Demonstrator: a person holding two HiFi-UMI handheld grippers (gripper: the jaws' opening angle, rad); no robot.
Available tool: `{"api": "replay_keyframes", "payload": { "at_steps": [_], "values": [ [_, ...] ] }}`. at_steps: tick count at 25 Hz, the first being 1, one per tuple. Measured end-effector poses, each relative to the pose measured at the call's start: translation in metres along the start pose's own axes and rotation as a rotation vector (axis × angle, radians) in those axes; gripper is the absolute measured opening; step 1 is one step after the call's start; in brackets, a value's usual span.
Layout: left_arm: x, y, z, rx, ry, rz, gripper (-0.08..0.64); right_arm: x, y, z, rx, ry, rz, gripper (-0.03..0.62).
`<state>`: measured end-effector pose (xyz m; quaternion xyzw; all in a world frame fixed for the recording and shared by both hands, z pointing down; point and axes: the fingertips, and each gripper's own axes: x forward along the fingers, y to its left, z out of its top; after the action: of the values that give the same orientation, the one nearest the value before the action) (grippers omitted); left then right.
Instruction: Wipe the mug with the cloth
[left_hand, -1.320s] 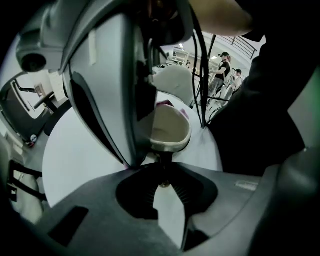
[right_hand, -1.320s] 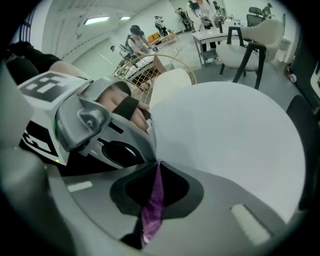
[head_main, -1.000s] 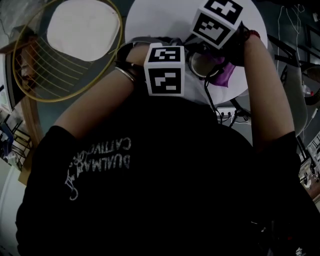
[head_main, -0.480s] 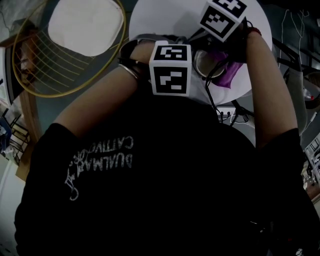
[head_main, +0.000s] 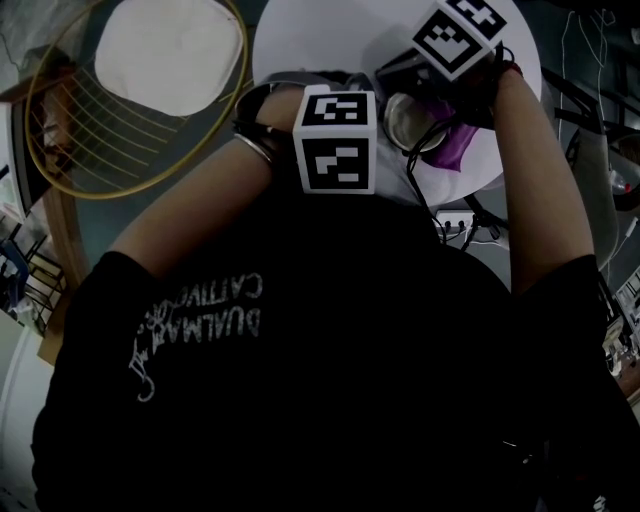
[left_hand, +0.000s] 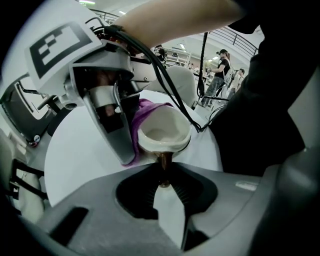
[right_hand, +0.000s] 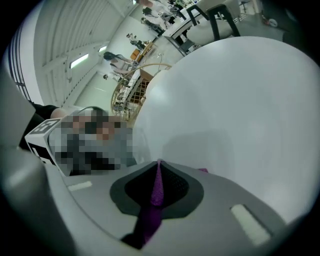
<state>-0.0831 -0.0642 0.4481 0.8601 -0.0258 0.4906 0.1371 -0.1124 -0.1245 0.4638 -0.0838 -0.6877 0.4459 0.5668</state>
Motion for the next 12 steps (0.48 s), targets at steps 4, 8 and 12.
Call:
{"api": "replay_keyframes", "payload": {
  "at_steps": [4, 8, 12],
  "values": [
    [-0.001, 0.000, 0.000, -0.021, -0.005, -0.001, 0.075, -0.006, -0.005, 0.000, 0.066, -0.082, 0.014, 0.023],
    [-0.002, 0.002, -0.001, -0.021, 0.007, 0.015, 0.077, -0.012, -0.006, 0.006, 0.058, -0.201, 0.069, 0.023],
    [-0.003, 0.003, 0.000, -0.023, 0.020, 0.028, 0.078, -0.021, -0.007, 0.009, 0.049, -0.340, 0.129, 0.023]
  ]
}}
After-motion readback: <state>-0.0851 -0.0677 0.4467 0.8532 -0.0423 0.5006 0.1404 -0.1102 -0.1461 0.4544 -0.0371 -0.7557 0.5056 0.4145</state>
